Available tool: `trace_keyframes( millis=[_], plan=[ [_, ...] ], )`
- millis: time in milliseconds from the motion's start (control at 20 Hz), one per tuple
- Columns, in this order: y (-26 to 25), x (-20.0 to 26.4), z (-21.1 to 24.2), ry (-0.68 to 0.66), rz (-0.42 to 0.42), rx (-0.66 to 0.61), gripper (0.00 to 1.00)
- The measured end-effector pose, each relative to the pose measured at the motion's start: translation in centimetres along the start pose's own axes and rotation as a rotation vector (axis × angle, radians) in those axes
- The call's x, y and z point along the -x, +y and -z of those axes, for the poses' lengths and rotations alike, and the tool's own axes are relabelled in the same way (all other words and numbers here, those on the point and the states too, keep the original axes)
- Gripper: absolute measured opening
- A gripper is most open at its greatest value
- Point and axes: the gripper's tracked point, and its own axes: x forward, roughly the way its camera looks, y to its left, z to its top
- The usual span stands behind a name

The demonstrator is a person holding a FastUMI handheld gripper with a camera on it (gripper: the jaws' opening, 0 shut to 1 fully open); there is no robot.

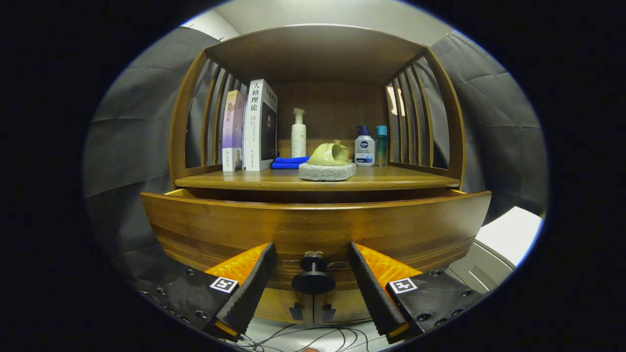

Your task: Pull open the drawer, take out the items inside it, and place them on the countertop above the cabinet.

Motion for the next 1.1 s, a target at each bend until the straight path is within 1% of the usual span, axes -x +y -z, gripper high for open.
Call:
trace_keyframes(
  millis=[700, 1000, 1100],
  plan=[
    [-0.8, -5.7, -0.9, 0.011, 0.003, 0.007, 0.97],
    [-0.6, -6.7, -1.0, -0.02, 0.017, -0.016, 0.96],
    [-0.4, -6.6, -0.7, -0.004, 0.002, -0.009, 0.95]
  ],
)
